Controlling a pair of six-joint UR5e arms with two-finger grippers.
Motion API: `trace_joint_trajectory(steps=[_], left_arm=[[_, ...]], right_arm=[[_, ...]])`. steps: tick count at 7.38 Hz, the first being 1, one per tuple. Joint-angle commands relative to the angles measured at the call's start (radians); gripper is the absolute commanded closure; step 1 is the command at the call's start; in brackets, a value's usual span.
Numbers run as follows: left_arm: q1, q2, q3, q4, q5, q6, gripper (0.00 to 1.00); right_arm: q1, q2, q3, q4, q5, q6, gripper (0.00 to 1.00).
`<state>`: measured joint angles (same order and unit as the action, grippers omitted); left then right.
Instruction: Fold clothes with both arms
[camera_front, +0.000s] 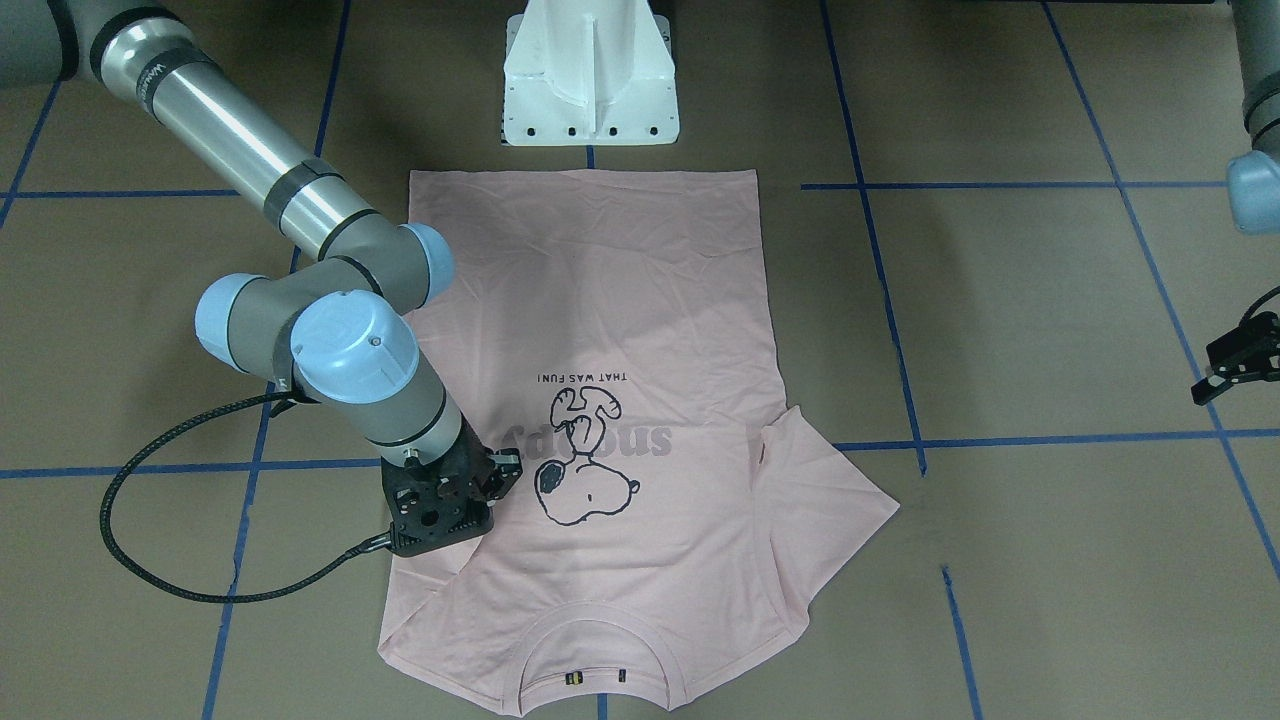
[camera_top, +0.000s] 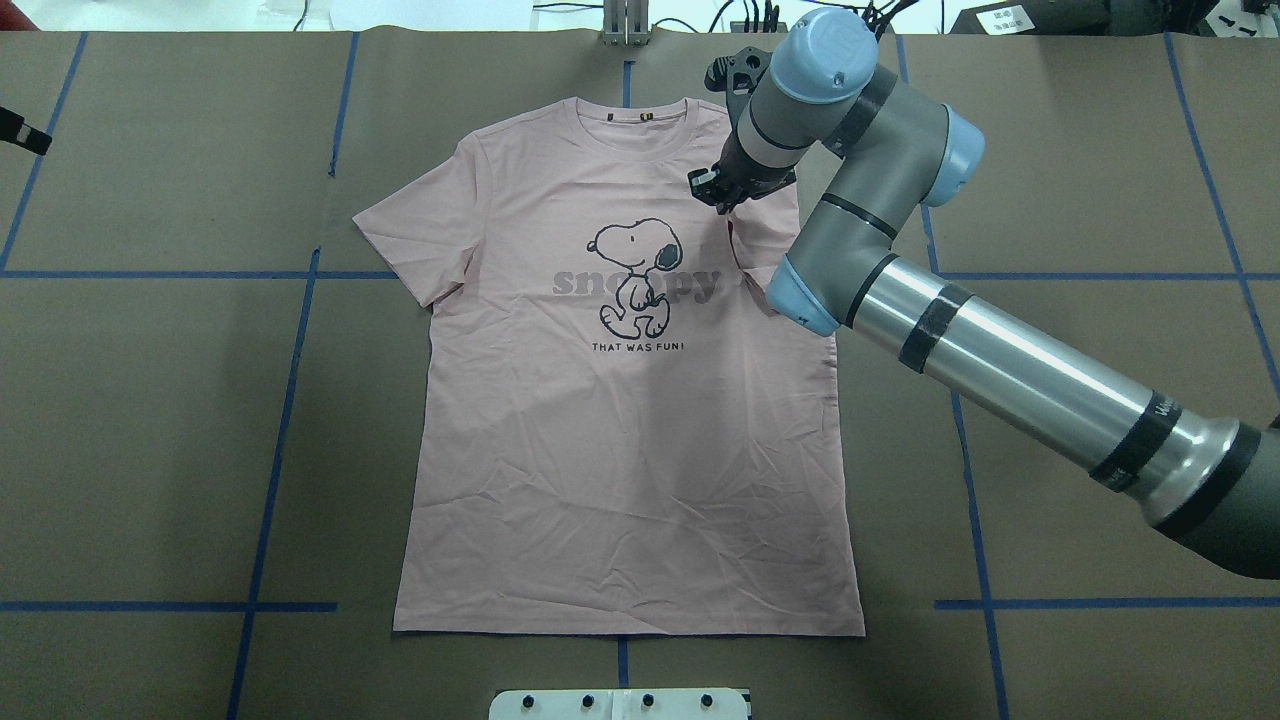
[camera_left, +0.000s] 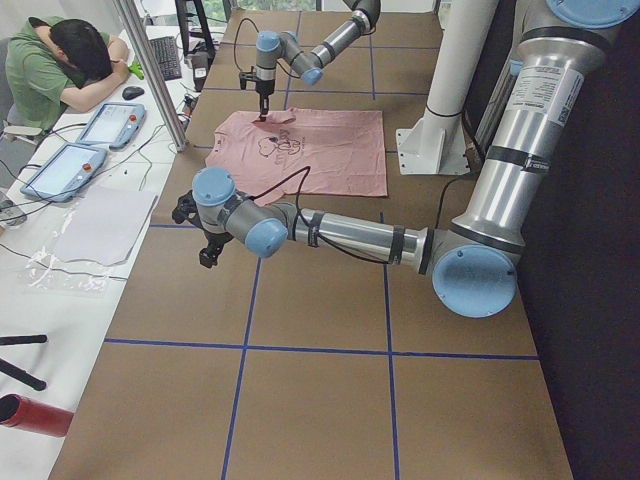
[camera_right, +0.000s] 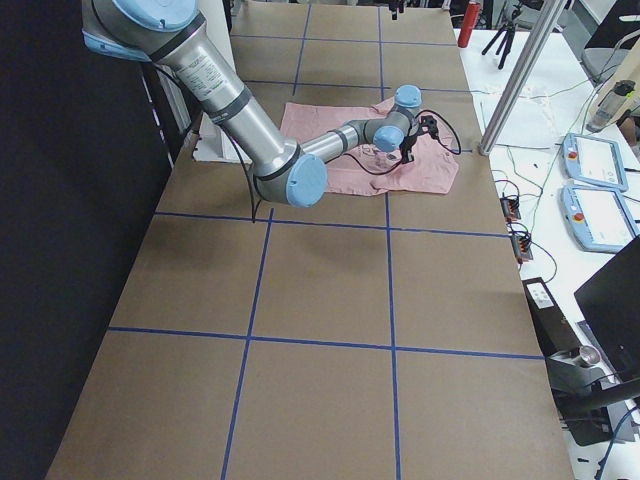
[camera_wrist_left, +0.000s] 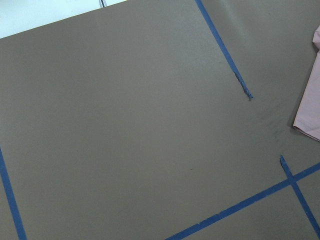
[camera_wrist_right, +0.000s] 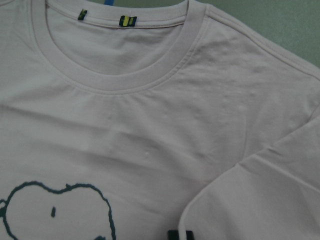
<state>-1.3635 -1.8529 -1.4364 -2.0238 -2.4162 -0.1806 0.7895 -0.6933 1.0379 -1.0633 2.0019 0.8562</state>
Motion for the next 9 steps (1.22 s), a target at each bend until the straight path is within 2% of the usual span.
trace_joint_trajectory(steps=[1, 2, 5, 6, 7, 8, 9], left_arm=[[0.000, -0.006, 0.001, 0.000, 0.002, -0.002, 0.00], [0.001, -0.006, 0.001, 0.000, 0.002, -0.002, 0.00], [0.003, -0.028, 0.005, 0.005, 0.006, -0.051, 0.00], [0.036, -0.079, 0.019, 0.001, 0.009, -0.236, 0.00], [0.100, -0.109, 0.008, -0.001, 0.055, -0.410, 0.00], [0.177, -0.123, 0.001, -0.039, 0.150, -0.539, 0.00], [0.266, -0.133, 0.011, -0.117, 0.231, -0.679, 0.00]], right_arm=[[-0.001, 0.017, -0.024, 0.002, -0.015, 0.001, 0.16], [-0.001, 0.024, -0.024, 0.002, -0.015, 0.003, 0.02], [-0.003, 0.066, -0.044, -0.001, -0.015, 0.104, 0.01], [-0.001, 0.066, -0.027, -0.010, -0.002, 0.168, 0.01], [0.004, 0.051, 0.032, -0.108, 0.059, 0.203, 0.01], [0.007, 0.026, 0.150, -0.323, 0.061, 0.204, 0.01], [0.008, -0.065, 0.329, -0.477, 0.058, 0.205, 0.00]])
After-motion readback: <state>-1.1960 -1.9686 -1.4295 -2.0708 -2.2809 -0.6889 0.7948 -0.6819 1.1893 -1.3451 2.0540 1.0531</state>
